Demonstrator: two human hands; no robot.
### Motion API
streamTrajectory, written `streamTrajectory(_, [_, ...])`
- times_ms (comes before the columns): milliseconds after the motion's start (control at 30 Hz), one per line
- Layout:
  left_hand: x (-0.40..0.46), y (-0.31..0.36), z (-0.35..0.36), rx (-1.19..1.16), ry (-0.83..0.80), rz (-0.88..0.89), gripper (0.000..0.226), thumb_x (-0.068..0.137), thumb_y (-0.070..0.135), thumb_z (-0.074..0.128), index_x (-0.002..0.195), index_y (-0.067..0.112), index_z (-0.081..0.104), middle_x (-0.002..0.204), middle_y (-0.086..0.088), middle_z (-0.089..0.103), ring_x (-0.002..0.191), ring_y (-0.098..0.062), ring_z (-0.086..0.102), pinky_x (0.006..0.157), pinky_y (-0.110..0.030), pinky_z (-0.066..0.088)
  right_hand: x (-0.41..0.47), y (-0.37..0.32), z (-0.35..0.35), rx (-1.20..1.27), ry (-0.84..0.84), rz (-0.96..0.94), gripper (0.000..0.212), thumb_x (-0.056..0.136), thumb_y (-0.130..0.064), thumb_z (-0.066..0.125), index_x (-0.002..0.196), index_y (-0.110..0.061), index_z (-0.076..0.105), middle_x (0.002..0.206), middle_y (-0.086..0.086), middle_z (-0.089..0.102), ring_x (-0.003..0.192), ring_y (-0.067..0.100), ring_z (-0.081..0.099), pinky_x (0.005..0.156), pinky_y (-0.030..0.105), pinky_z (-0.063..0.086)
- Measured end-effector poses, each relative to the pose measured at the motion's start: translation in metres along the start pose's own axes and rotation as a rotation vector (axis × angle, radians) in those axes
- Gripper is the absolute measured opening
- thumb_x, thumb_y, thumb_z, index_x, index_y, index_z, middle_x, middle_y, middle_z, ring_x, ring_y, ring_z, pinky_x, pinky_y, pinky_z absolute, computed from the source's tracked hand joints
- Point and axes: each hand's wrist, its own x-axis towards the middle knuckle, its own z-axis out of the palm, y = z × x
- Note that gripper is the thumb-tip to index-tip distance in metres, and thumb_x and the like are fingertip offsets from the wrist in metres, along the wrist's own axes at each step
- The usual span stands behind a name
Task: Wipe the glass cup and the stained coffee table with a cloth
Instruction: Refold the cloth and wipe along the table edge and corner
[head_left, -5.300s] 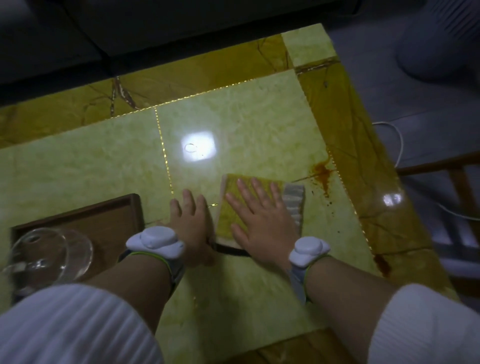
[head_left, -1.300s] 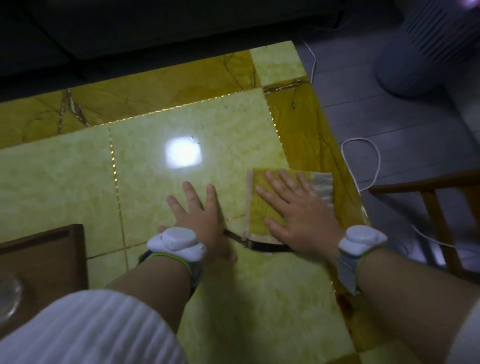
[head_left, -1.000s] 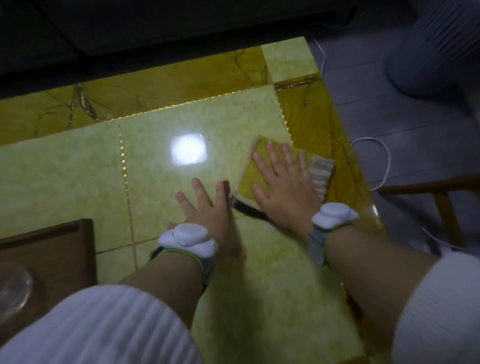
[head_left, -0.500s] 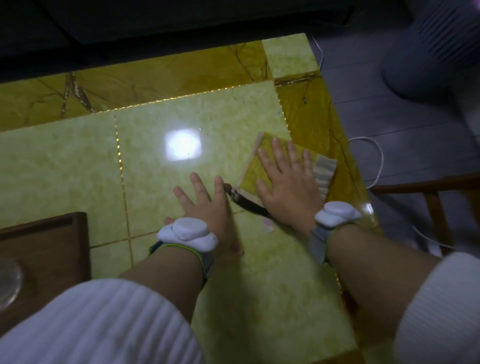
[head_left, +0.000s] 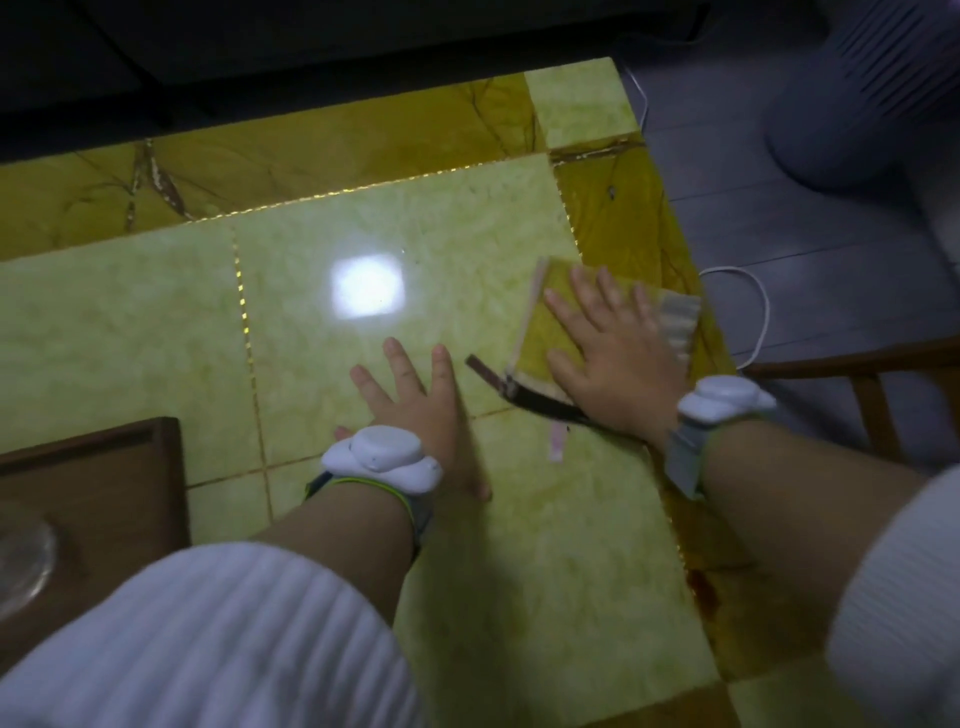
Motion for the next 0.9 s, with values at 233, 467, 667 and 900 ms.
streamTrajectory(233, [-0.006, 0.008, -0.004, 0.092, -0.038, -0.013, 0.138, 0.066, 0.047, 0.084, 0.15, 0.03, -0.023, 0.155, -0.015, -0.035, 0.141, -0.051, -0.022, 0.11, -0.063, 0.028, -0.038, -0.057, 0.015, 0.01, 0.038, -0.049, 0.066, 0.095, -0.053, 0.03, 0.156, -0.029, 0.022, 0.166, 0.005, 0.01, 0.153, 0.03, 0.006, 0.121, 0.055, 0.002])
streamTrajectory(467, [-0.001, 0.004, -0.001, 0.058, -0.02, -0.023, 0.129, 0.072, 0.041, 0.083, 0.152, 0.032, -0.019, 0.156, -0.013, -0.034, 0.142, -0.05, -0.022, 0.109, -0.066, 0.025, -0.041, 0.001, 0.008, -0.014, -0.015, -0.131, 0.068, 0.094, -0.057, 0.032, 0.156, -0.033, 0.017, 0.166, 0.0, 0.004, 0.154, 0.025, 0.002, 0.123, 0.047, -0.001])
streamTrajectory(667, [0.002, 0.005, 0.006, 0.108, 0.017, -0.021, 0.151, 0.049, 0.049, 0.092, 0.153, 0.029, -0.016, 0.157, -0.016, -0.029, 0.142, -0.052, -0.018, 0.112, -0.064, 0.023, -0.029, -0.034, 0.021, 0.022, 0.065, 0.167, 0.069, 0.096, -0.058, 0.021, 0.158, -0.031, 0.01, 0.167, 0.003, 0.001, 0.153, 0.028, -0.001, 0.122, 0.053, -0.003])
streamTrajectory(900, [-0.017, -0.028, 0.021, 0.099, 0.133, 0.171, 0.11, 0.075, 0.063, 0.067, 0.153, 0.034, -0.004, 0.161, -0.005, -0.021, 0.149, -0.036, -0.009, 0.107, -0.07, 0.021, -0.105, -0.06, 0.037, 0.043, 0.037, 0.009, 0.065, 0.097, -0.056, 0.026, 0.157, -0.03, 0.019, 0.167, 0.003, 0.007, 0.153, 0.027, 0.002, 0.122, 0.052, -0.001])
